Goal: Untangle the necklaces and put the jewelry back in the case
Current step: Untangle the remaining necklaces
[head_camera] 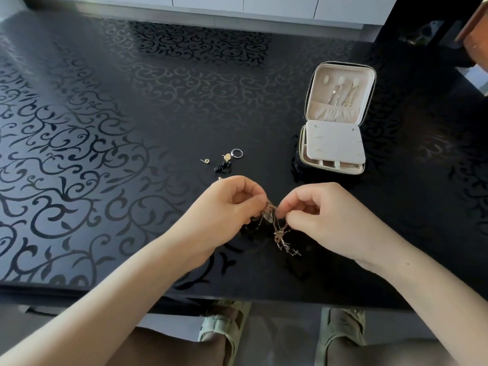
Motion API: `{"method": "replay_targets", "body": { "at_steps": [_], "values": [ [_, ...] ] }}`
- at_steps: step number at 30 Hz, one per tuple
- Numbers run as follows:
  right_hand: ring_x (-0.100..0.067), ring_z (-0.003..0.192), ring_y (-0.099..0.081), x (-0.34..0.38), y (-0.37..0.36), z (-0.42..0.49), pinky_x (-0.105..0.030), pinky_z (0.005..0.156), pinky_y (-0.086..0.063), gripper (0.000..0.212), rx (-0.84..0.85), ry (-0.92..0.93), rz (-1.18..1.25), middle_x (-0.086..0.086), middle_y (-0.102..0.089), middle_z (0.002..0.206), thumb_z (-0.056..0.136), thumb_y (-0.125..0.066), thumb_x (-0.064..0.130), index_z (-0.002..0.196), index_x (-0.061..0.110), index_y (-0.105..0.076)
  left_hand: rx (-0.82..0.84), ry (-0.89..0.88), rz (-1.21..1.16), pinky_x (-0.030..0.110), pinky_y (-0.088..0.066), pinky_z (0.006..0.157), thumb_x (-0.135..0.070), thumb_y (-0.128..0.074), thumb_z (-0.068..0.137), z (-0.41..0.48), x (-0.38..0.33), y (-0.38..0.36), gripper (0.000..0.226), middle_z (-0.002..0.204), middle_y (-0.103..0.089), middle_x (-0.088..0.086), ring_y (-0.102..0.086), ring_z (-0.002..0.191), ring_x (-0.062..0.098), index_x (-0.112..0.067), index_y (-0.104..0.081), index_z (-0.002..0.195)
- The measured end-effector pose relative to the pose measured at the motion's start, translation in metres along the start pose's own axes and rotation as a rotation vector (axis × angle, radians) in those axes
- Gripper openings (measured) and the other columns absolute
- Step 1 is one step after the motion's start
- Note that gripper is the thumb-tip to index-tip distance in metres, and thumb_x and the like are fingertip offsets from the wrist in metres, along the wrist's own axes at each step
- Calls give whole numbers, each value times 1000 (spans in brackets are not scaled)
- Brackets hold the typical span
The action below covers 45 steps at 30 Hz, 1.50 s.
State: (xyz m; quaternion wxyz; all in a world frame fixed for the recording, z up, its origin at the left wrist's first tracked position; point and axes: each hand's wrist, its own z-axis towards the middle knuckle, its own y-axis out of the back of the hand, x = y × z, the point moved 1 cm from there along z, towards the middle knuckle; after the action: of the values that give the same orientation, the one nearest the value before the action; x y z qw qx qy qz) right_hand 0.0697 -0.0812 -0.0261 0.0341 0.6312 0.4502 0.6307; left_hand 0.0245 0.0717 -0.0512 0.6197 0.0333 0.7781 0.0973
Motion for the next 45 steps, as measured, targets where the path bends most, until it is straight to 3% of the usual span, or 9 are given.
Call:
{"method": "replay_targets", "body": {
  "at_steps": [4,12,17,21,23,28,34,38,45],
  "values": [
    [-16,77,-63,-1,4,0,-26,75,-51,23,18,-75,89,0,-70,77,81,-58,7,77,25,-72,1,-57,82,34,-47,70,-13,-58,90,-1,1,1,9,74,-65,7,-53,67,12,-15,-61,81],
    [11,53,-52,0,1,1,-9,61,-37,28,87,-81,251,24,-57,49,88,-52,5,85,24,-71,-39,-263,310,30,-45,64,-15,-55,91,-3,-4,3,9,69,-67,-2,-58,65,26,-18,-55,83],
    [2,63,-59,1,-9,6,-10,59,-44,7,35,-8,325,1,-72,71,83,-68,17,81,15,-74,-55,-346,402,15,-38,52,-15,-55,91,-5,-5,2,11,65,-63,-6,-49,53,9,-20,-52,83],
    [-8,63,-59,-1,-6,6,-24,63,-49,4,-36,58,199,-5,-70,70,79,-72,17,75,15,-72,-75,-364,487,13,-36,54,-16,-51,92,-9,-4,0,10,63,-58,-6,-48,55,5,-21,-49,84],
    [0,56,-54,0,-4,5,-14,55,-44,5,-70,124,80,1,-66,64,79,-72,19,75,17,-71,-94,-379,560,11,-35,57,-18,-50,93,-11,-4,-1,9,59,-53,-9,-46,58,-2,-22,-47,85],
    [9,62,-53,0,-1,4,-7,61,-39,9,-43,183,-92,13,-59,67,89,-60,21,83,23,-67,-135,-430,680,8,-32,70,-20,-47,94,-12,-4,-1,12,63,-41,-17,-41,70,-1,-23,-43,83],
    [-4,71,-63,-1,-2,5,-17,67,-49,14,30,120,78,2,-69,76,94,-51,18,86,18,-63,-115,-285,399,17,-42,63,-14,-47,95,-9,-6,-3,12,70,-54,-7,-50,66,5,-17,-53,85],
    [-1,54,-52,0,-1,4,-15,59,-44,18,60,70,180,7,-60,57,95,-49,16,83,15,-62,-95,-187,132,49,-48,80,-9,-47,95,-7,-7,-7,20,88,-67,6,-58,77,27,-21,-53,80],
    [-6,52,-35,0,4,3,-17,52,-32,28,202,-29,300,7,-43,51,97,-47,20,73,15,-60,-104,-134,34,38,-41,64,-8,-48,94,-6,-7,-10,19,72,-61,2,-47,63,15,-17,-52,78]
  ]
}}
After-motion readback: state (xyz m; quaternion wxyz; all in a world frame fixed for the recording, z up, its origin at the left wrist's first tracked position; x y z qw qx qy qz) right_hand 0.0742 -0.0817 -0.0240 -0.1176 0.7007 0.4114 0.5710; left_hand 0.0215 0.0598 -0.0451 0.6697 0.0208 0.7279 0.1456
